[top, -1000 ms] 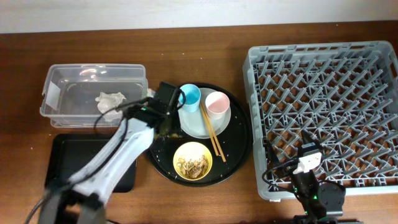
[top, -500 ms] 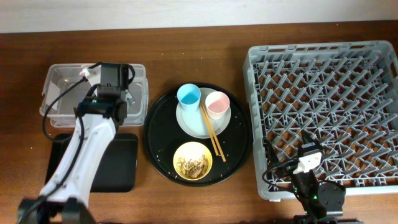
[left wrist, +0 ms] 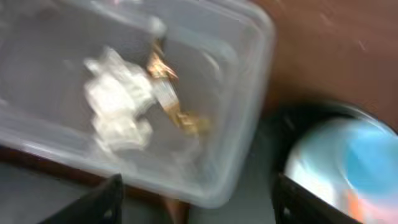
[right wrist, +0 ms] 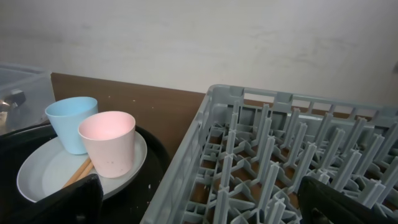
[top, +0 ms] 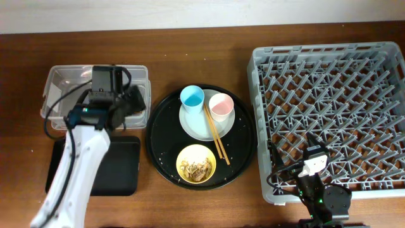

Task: Sort waste into correct bins and load items into the dishwasher rack
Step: 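Grasp the gold Nescafe wrapper with the left gripper, drop it in the bin, then grasp the yellow bowl rim with the left gripper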

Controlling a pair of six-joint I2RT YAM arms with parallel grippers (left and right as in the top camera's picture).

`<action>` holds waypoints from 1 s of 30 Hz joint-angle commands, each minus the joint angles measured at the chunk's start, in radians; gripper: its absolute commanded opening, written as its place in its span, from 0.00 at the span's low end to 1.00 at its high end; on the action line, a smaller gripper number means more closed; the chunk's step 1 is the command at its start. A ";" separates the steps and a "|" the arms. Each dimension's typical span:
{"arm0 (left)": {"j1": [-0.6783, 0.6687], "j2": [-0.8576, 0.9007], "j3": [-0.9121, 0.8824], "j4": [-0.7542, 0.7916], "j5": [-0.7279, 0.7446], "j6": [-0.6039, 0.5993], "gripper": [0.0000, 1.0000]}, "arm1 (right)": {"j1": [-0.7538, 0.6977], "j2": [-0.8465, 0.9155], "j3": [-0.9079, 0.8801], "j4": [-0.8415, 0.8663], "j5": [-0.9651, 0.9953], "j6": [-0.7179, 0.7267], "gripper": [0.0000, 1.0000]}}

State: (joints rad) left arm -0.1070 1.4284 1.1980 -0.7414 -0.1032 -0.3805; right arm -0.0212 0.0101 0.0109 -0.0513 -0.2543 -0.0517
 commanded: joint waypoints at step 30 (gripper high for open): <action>-0.601 -0.034 -0.212 -0.265 -0.037 -0.128 0.54 | -0.006 -0.006 -0.005 -0.005 0.005 0.008 0.98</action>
State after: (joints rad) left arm -0.7052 1.3762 1.0485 -1.0458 -0.0135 -0.4335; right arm -0.0212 0.0101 0.0109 -0.0517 -0.2543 -0.0517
